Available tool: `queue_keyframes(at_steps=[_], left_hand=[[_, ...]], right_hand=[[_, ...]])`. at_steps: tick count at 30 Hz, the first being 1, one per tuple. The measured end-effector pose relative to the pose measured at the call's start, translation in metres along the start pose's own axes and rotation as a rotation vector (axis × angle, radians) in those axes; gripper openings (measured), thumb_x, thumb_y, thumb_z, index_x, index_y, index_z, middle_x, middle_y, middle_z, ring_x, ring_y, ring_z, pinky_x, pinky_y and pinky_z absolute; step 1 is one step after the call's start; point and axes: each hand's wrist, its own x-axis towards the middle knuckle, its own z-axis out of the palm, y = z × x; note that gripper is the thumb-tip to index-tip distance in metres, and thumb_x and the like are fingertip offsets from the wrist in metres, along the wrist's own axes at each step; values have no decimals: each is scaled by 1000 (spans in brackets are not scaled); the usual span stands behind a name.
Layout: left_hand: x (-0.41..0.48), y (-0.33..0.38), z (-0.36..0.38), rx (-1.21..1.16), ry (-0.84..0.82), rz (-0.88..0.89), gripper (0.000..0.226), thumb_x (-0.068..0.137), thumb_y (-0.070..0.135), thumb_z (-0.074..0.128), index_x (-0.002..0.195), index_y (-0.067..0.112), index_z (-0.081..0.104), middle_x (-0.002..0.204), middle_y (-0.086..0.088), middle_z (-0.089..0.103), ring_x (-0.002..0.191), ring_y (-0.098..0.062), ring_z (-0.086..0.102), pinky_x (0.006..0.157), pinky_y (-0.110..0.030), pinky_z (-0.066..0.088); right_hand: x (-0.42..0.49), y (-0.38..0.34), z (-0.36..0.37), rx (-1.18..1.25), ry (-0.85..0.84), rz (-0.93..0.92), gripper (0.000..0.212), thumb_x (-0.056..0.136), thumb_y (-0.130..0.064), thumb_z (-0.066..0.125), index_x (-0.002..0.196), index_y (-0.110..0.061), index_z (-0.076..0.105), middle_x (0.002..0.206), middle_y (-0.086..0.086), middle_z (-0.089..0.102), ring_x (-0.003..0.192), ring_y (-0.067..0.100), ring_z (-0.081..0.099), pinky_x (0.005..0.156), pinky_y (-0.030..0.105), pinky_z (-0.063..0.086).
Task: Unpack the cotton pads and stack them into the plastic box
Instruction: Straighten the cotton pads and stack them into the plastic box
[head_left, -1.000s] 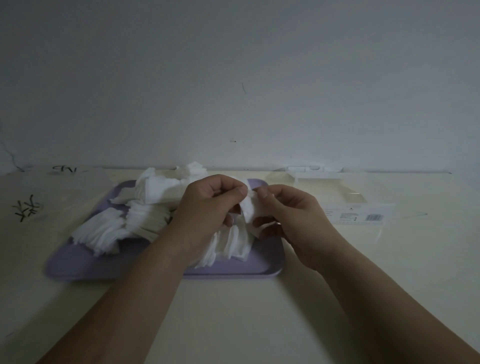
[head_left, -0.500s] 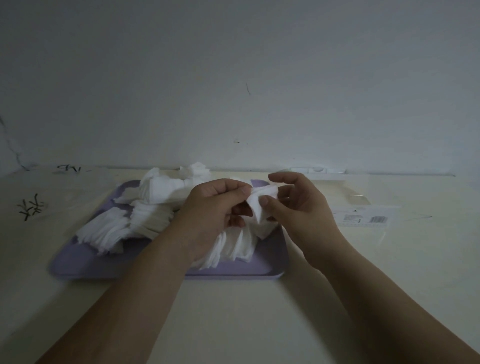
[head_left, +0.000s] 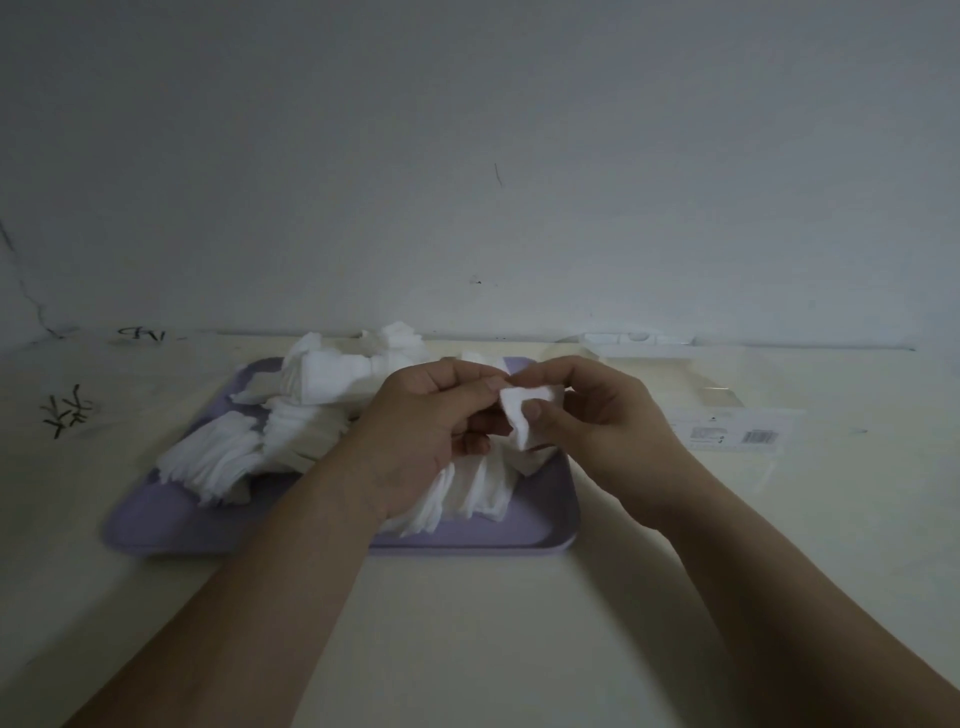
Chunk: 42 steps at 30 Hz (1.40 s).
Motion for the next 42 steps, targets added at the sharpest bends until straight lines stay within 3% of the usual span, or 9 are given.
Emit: queue_keyframes(at_steps=[5, 10, 14, 16, 21, 25, 31, 37, 42], left_hand=[[0, -1, 0, 44, -8, 14, 13, 97, 4, 67, 94, 10, 78, 87, -13, 74, 74, -20, 68, 63, -28, 50], [3, -7, -2, 161, 41, 60, 17, 99, 4, 65, 91, 14, 76, 87, -14, 74, 78, -23, 66, 69, -34, 53], [5, -3, -6, 247, 175, 115, 13, 102, 2, 61, 94, 9, 69, 75, -7, 71, 58, -15, 63, 52, -22, 52], [8, 1, -11, 221, 193, 146, 14, 102, 1, 60, 94, 9, 69, 79, -8, 72, 64, -15, 67, 58, -27, 57], [1, 15, -15, -6, -116, 104, 13, 92, 10, 65, 87, 18, 74, 85, -6, 69, 80, -17, 65, 72, -38, 61], [-1, 6, -9, 225, -126, 169, 21, 99, 1, 63, 88, 16, 74, 79, -5, 71, 66, -14, 62, 58, -26, 54], [1, 2, -11, 433, -18, 242, 14, 99, 1, 65, 97, 11, 74, 82, -2, 76, 65, -11, 63, 63, -26, 54], [-1, 5, -7, 517, -44, 290, 14, 97, 1, 68, 96, 13, 76, 86, 2, 77, 71, -8, 68, 68, -28, 57], [-2, 4, -6, 555, -32, 292, 18, 97, -1, 67, 94, 15, 76, 84, 3, 77, 71, -7, 69, 69, -25, 58]], right_hand=[[0, -4, -4, 14, -43, 33, 22, 94, 2, 74, 88, -20, 75, 89, 6, 74, 83, 20, 68, 78, 39, 58], [0, -6, -2, 84, -23, 85, 9, 94, 3, 72, 88, -3, 68, 78, 14, 69, 68, 30, 68, 67, 41, 61], [2, -6, -6, 57, 135, 119, 12, 95, 4, 70, 86, -1, 65, 79, 14, 68, 74, 27, 67, 68, 42, 65], [2, -7, -7, 2, 237, 152, 11, 94, -1, 73, 85, -2, 67, 77, 14, 70, 70, 26, 72, 64, 41, 65], [1, -5, -6, 1, 238, 206, 2, 91, 2, 75, 90, 2, 74, 71, 14, 71, 60, 24, 72, 54, 34, 60], [0, -8, -6, 93, 134, 237, 13, 89, 11, 71, 91, 1, 78, 78, 21, 74, 66, 29, 71, 58, 33, 60], [0, -10, -6, 119, -3, 237, 24, 97, 14, 58, 100, 2, 79, 92, 30, 76, 74, 42, 73, 68, 40, 63], [0, -10, -8, 63, -41, 244, 39, 96, 22, 46, 107, 0, 77, 90, 24, 77, 70, 35, 74, 63, 36, 62], [2, -9, -11, 152, -92, 295, 53, 86, 28, 41, 125, 0, 66, 126, 33, 66, 91, 44, 71, 83, 51, 62]])
